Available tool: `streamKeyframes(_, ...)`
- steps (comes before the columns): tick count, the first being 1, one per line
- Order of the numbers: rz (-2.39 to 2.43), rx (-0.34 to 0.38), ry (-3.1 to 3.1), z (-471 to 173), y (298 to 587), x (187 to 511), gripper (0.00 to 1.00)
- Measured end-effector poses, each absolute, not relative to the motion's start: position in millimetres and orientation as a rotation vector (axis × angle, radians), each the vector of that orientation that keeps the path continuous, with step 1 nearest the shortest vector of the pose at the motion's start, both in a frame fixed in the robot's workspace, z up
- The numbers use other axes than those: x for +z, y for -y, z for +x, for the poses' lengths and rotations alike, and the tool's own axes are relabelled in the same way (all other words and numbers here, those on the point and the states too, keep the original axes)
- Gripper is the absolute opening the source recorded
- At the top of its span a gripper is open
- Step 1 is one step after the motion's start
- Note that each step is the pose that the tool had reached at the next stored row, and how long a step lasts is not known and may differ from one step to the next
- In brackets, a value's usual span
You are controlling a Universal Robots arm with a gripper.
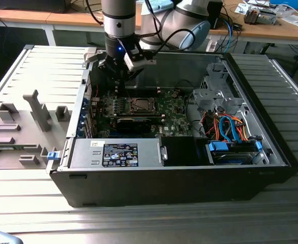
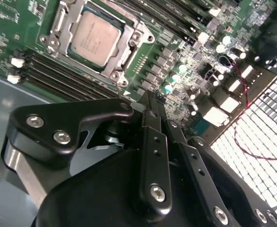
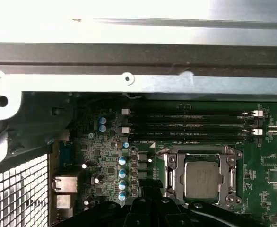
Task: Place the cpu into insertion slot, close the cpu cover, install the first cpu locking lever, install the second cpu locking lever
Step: 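Install the first cpu locking lever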
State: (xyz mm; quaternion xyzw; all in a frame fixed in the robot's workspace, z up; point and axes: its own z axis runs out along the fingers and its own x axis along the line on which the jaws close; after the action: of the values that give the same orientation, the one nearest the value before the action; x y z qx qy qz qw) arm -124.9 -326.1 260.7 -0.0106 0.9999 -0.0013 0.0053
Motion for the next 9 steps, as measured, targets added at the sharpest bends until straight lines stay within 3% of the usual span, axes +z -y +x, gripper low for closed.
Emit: streamKeyframes(9, -0.099, -0.004, -3.129, -132.3, 314.6, 258.3, 0.11)
